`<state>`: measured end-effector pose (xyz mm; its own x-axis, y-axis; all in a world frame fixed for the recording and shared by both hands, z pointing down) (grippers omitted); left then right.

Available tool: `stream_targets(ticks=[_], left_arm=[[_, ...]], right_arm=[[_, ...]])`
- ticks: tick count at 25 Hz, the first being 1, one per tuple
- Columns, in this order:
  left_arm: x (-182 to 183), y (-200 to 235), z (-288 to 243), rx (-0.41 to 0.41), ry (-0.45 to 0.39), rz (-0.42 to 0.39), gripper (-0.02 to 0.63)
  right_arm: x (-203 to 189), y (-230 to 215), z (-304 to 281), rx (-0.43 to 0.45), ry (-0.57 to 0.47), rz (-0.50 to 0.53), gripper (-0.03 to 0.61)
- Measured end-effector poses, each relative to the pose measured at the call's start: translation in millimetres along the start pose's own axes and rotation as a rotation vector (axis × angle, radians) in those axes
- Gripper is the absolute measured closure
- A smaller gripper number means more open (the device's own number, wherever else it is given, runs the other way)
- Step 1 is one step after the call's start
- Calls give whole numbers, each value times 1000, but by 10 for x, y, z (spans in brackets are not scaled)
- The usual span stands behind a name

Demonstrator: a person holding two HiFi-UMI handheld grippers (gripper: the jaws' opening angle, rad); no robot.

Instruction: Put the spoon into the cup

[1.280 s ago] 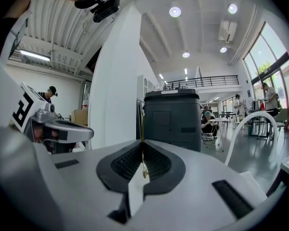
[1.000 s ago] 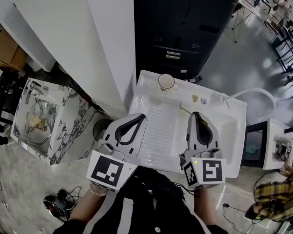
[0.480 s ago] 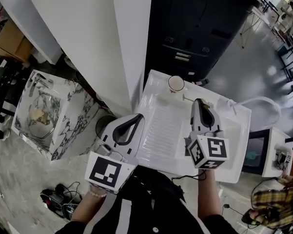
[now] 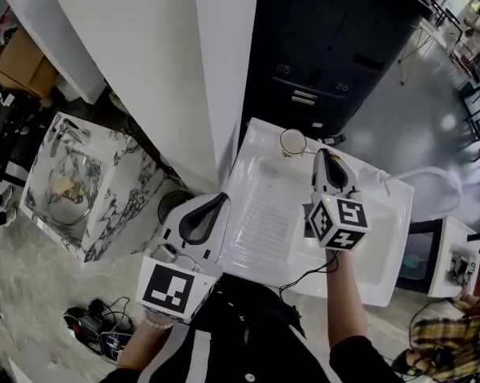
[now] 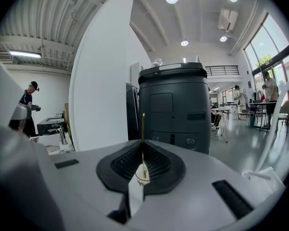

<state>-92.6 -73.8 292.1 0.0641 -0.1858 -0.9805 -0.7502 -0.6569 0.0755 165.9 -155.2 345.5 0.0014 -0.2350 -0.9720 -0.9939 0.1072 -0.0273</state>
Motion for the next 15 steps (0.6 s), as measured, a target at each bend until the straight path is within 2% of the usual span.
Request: stream_targets(ticks=[15], left_arm=[[-85,41,-8,49,39,12,614]], right_arm=[[-292,-36,-502,8,95,61,572]])
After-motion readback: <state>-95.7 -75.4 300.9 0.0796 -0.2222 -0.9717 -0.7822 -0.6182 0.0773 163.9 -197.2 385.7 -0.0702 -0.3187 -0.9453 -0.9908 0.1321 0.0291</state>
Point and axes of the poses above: the fingertips, and each gripper's own axes: z backward along the fingers, y to its left, x out of its top, the point moved 8 cm from there along z, backward along the fingers, and after that the axes turned 2 degrees about -x, right-handed, at the moved point
